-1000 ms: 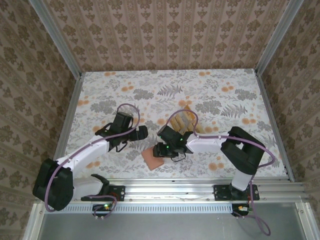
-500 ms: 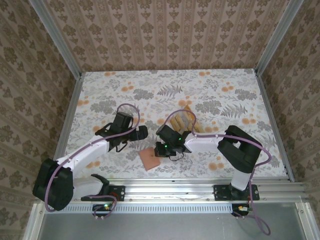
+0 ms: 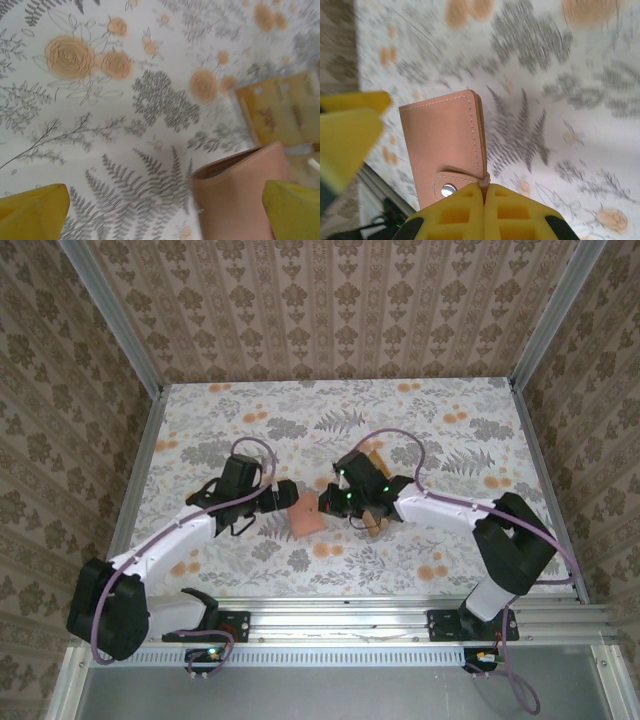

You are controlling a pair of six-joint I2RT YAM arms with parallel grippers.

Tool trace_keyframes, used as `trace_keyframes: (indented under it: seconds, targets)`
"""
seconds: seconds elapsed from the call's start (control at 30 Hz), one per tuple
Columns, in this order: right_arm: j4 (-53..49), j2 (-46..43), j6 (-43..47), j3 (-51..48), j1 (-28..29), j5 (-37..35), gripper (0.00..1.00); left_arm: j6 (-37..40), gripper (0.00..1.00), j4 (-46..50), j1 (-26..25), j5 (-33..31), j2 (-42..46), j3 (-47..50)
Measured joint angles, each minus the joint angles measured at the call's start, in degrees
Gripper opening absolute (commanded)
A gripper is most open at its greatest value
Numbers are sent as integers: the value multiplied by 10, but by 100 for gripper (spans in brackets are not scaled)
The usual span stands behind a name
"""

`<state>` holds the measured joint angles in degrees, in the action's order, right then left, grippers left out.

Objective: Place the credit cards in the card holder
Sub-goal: Pick up the card holder from the bottom-center of the table, then pass the card holder.

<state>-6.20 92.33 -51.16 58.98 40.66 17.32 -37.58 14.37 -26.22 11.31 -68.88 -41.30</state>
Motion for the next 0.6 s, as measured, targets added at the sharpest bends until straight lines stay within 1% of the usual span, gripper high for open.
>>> trace_keyframes:
  seconds: [0.1,0.2,0.37,0.5,0.6]
  targets:
    - [3,-8,-2,24,-24,10,0,-39,97,-59,57,59,0,8]
    - [9,-8,-6,36,-35,16,0,-72,92,-109,87,105,-1,13]
    - [20,1,-19,53,-36,32,0,-105,84,-175,90,158,-16,13]
    - [37,15,-32,58,-36,42,0,-126,74,-212,83,177,-35,13]
    - [39,21,-37,58,-36,45,0,-138,65,-233,75,184,-44,13]
